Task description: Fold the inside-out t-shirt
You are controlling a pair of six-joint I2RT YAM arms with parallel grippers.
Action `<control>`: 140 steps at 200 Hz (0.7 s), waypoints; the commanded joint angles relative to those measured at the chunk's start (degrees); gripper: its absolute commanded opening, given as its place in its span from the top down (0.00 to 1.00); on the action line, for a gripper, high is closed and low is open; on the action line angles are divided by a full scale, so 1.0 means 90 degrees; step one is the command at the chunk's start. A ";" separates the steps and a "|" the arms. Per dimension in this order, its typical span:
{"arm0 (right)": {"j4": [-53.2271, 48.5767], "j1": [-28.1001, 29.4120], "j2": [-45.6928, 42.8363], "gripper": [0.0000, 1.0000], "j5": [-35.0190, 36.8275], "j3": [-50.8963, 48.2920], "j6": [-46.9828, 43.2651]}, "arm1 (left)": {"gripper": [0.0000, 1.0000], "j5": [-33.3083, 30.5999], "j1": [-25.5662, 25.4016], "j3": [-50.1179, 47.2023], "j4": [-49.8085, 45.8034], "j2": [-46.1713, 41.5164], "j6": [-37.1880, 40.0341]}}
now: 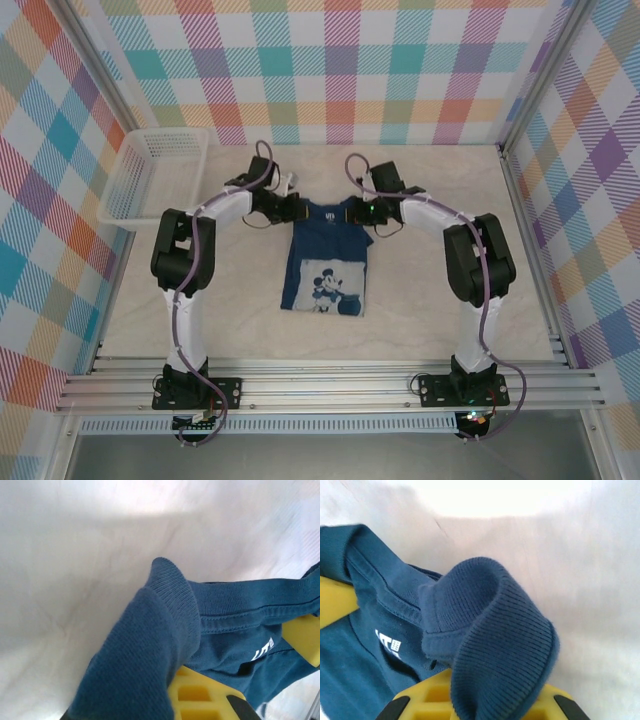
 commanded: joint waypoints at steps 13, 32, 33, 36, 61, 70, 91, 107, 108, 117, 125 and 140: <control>0.0074 -0.0044 -0.0576 1.00 -0.0045 0.1344 -0.0709 | 1.00 -0.0093 0.0092 0.1344 -0.0121 -0.0698 -0.0067; 0.0139 -0.0044 -0.0798 1.00 -0.0192 0.1629 -0.0948 | 1.00 -0.0099 0.0092 0.1638 -0.0251 -0.0988 -0.0017; 0.0146 -0.0044 -0.0807 1.00 -0.0202 0.1632 -0.0956 | 1.00 -0.0089 0.0092 0.1641 -0.0251 -0.1007 -0.0015; 0.0157 -0.0044 -0.0844 1.00 -0.0239 0.1636 -0.0987 | 1.00 -0.0083 0.0092 0.1622 -0.0252 -0.1074 -0.0010; 0.0648 -0.0031 -0.1354 1.00 -0.0582 0.1025 -0.1155 | 1.00 0.0028 0.0092 0.0779 0.0113 -0.1757 -0.0045; 0.0942 -0.0032 -0.1594 1.00 -0.0736 0.0588 -0.1152 | 1.00 0.0048 0.0082 0.0287 0.0307 -0.2053 -0.0048; 0.1547 0.0004 -0.2149 1.00 -0.1111 -0.0579 -0.1132 | 1.00 0.0140 0.0011 -0.1089 0.1086 -0.2742 -0.0251; 0.1891 0.0103 -0.2591 1.00 -0.1350 -0.1506 -0.1013 | 1.00 0.0146 -0.0129 -0.1962 0.1322 -0.3220 -0.0386; 0.1891 0.0117 -0.2626 1.00 -0.1362 -0.1557 -0.0999 | 1.00 0.0151 -0.0146 -0.2014 0.1326 -0.3251 -0.0390; 0.2082 0.0219 -0.2894 1.00 -0.1406 -0.2114 -0.0934 | 1.00 0.0146 -0.0288 -0.2515 0.1407 -0.3514 -0.0418; 0.2161 0.0329 -0.3115 1.00 -0.1364 -0.2538 -0.0883 | 1.00 0.0065 -0.0434 -0.2951 0.1505 -0.3734 -0.0486; 0.2224 0.0517 -0.3519 1.00 -0.1213 -0.3241 -0.0651 | 1.00 -0.0044 -0.0729 -0.3687 0.1681 -0.4085 -0.0689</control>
